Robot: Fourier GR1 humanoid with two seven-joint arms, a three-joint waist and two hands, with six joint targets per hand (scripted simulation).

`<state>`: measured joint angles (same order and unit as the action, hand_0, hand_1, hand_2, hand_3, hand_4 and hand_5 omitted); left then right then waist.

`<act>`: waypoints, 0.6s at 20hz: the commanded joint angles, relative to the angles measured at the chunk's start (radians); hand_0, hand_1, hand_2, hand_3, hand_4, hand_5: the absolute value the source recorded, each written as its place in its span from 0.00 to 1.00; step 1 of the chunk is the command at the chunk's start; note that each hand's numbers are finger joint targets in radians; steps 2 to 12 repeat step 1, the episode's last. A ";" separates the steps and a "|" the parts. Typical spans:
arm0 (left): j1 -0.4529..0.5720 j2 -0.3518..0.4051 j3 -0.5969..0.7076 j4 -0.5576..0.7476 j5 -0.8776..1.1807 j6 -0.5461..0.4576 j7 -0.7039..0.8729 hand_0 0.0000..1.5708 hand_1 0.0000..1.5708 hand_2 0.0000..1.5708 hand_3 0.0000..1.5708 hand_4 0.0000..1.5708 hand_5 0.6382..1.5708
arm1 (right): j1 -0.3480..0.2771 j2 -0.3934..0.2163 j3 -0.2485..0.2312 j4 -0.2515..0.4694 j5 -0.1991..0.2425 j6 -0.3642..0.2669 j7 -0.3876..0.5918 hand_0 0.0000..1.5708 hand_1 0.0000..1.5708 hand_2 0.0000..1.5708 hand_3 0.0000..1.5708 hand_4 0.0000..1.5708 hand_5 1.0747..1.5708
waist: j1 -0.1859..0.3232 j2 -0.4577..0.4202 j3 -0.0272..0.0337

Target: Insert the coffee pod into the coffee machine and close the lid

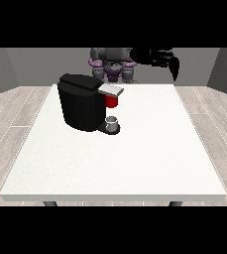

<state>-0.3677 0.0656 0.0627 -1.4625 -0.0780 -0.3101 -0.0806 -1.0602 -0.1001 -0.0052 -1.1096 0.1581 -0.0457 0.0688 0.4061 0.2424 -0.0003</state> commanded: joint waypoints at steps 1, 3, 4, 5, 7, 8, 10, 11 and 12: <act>0.036 0.001 0.043 0.058 -0.002 0.040 -0.016 0.00 0.00 0.00 0.00 0.17 1.00 | 0.136 0.095 0.121 -0.052 -0.043 -0.029 -0.050 0.00 0.00 0.00 0.00 0.17 1.00 | -0.092 -0.081 0.0001; 0.036 0.001 0.043 0.058 -0.002 0.040 -0.016 0.00 0.00 0.00 0.00 0.17 1.00 | 0.136 0.095 0.121 -0.052 -0.043 -0.029 -0.050 0.00 0.00 0.00 0.00 0.17 1.00 | -0.092 -0.081 0.0001; 0.036 0.001 0.043 0.058 -0.002 0.040 -0.016 0.00 0.00 0.00 0.00 0.17 1.00 | 0.136 0.095 0.121 -0.052 -0.043 -0.029 -0.050 0.00 0.00 0.00 0.00 0.17 1.00 | -0.092 -0.081 0.0001; 0.036 0.001 0.043 0.058 -0.002 0.040 -0.016 0.00 0.00 0.00 0.00 0.17 1.00 | 0.136 0.095 0.121 -0.052 -0.043 -0.029 -0.050 0.00 0.00 0.00 0.00 0.17 1.00 | -0.092 -0.081 0.0001; 0.036 0.001 0.043 0.058 -0.002 0.040 -0.016 0.00 0.00 0.00 0.00 0.17 1.00 | 0.136 0.095 0.121 -0.052 -0.043 -0.029 -0.050 0.00 0.00 0.00 0.00 0.17 1.00 | -0.092 -0.081 0.0001; 0.036 0.001 0.043 0.058 -0.002 0.040 -0.016 0.00 0.00 0.00 0.00 0.17 1.00 | 0.136 0.095 0.121 -0.052 -0.043 -0.029 -0.050 0.00 0.00 0.00 0.00 0.17 1.00 | -0.092 -0.081 0.0001; 0.036 0.001 0.043 0.058 -0.002 0.040 -0.016 0.00 0.00 0.00 0.00 0.17 1.00 | 0.136 0.095 0.121 -0.052 -0.043 -0.029 -0.050 0.00 0.00 0.00 0.00 0.17 1.00 | -0.092 -0.081 0.0001; 0.036 0.001 0.043 0.058 -0.002 0.040 -0.016 0.00 0.00 0.00 0.00 0.17 1.00 | 0.136 0.095 0.121 -0.052 -0.043 -0.029 -0.050 0.00 0.00 0.00 0.00 0.17 1.00 | -0.092 -0.081 0.0001; 0.036 0.001 0.043 0.058 -0.002 0.040 -0.016 0.00 0.00 0.00 0.00 0.17 1.00 | 0.136 0.095 0.121 -0.052 -0.043 -0.029 -0.050 0.00 0.00 0.00 0.00 0.17 1.00 | -0.092 -0.081 0.0001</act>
